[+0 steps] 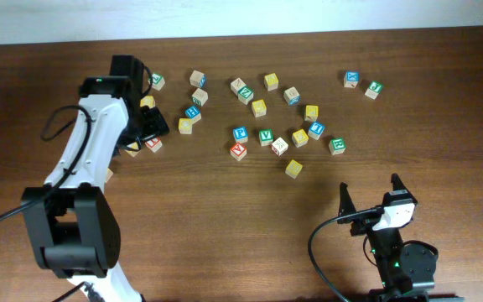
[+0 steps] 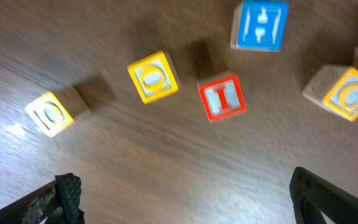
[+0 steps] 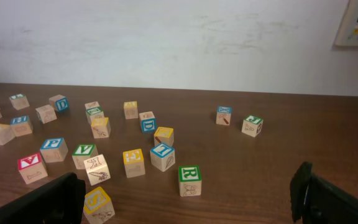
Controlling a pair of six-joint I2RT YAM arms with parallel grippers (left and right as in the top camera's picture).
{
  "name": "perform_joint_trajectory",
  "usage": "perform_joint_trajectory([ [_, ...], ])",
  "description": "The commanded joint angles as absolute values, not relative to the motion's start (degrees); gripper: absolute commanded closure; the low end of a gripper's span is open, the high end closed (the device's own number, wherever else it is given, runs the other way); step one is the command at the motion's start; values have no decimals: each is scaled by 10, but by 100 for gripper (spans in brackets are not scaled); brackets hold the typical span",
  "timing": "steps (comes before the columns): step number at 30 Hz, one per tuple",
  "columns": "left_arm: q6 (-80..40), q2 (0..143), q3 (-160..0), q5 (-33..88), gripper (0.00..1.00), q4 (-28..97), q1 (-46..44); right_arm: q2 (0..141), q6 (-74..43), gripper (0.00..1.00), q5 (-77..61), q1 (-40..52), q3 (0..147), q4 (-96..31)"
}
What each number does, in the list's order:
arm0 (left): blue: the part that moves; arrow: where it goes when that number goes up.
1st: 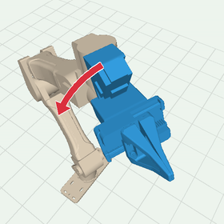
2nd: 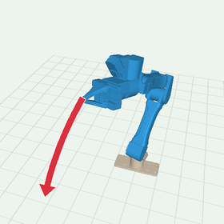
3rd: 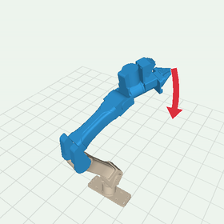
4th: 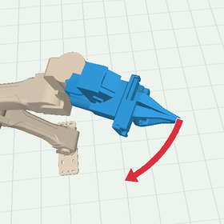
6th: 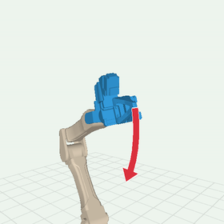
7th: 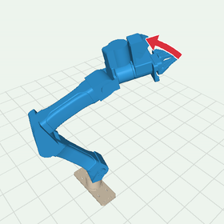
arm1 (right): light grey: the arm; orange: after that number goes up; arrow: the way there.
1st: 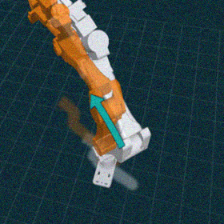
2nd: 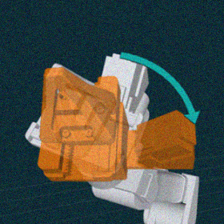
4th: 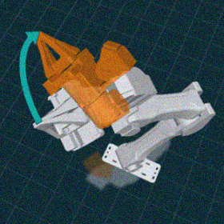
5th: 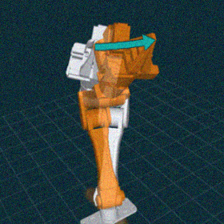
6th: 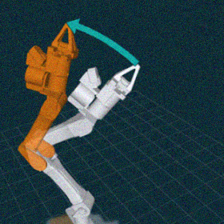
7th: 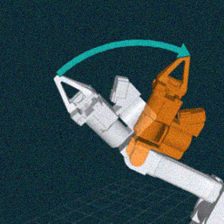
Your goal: Spell out RSS
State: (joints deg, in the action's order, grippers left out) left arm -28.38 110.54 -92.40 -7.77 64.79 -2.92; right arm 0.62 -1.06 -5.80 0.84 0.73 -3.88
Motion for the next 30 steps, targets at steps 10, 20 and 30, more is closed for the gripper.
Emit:
perform_joint_trajectory([
  [10,-175,1054,-920,49,1,668,-44,2,-9,2,-51,12,3,-13],
  [20,-177,994,-920,48,1,670,25,84,-188,2,-188,11,176,89],
  [30,-177,994,-920,47,1,670,25,631,-131,2,-499,11,700,-298],
])
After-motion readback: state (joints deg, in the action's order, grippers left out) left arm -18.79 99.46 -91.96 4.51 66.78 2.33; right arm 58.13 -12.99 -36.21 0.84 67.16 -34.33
